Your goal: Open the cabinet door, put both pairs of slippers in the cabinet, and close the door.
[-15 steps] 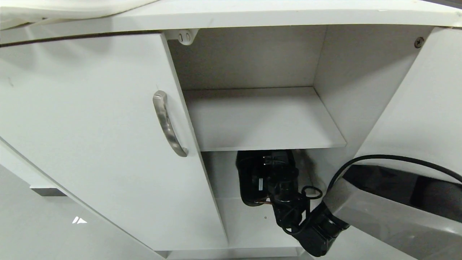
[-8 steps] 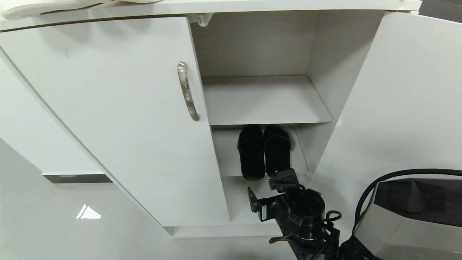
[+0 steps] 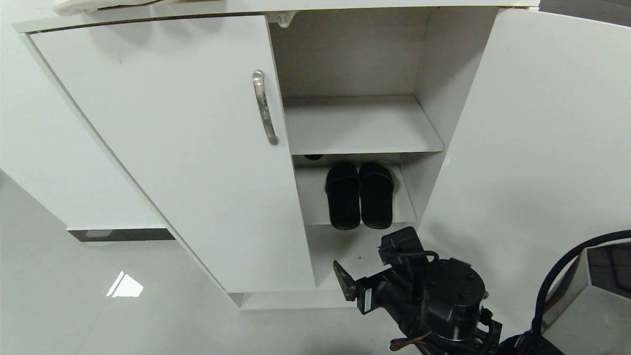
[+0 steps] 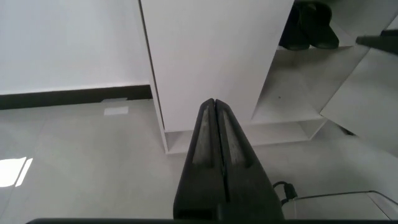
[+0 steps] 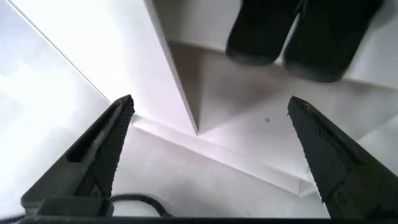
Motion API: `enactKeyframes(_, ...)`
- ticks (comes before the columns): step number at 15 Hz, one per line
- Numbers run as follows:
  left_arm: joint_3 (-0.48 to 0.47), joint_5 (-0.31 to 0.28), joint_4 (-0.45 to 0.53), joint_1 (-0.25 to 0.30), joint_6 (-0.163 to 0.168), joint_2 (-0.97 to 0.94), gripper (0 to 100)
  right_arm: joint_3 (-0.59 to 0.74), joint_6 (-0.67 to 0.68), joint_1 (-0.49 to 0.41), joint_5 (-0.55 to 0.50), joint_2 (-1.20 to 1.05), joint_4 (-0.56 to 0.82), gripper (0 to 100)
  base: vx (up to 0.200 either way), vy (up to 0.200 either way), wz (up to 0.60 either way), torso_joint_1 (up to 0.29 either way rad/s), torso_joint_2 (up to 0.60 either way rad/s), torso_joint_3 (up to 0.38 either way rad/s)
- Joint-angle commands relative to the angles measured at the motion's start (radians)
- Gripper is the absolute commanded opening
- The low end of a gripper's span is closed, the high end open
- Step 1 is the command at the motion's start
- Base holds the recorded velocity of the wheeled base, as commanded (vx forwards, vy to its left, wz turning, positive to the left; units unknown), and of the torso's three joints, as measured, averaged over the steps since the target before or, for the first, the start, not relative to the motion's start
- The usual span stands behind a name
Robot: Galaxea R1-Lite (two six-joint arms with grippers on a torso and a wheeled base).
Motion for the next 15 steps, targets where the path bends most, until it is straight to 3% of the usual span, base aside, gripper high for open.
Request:
enactKeyframes(1,0.0,0.0,0.0,0.0,0.0,0.001,0,0.006,0.001,-0.001,0.001,-0.026,0.001,100,0.0,0.0,0.0,0.0,0.0,0.0)
enactKeyframes(6,0.0,-0.001,0.0,0.0,-0.002,0.001,0,0.012,0.004,-0.002,0.003,-0.028,0.004,100,0.0,0.0,0.0,0.0,0.0,0.021)
enactKeyframes(15,0.0,-0.001,0.0,0.0,-0.002,0.001,0,0.027,0.006,-0.002,0.023,-0.031,-0.001,100,0.0,0.0,0.0,0.001,0.0,0.193)
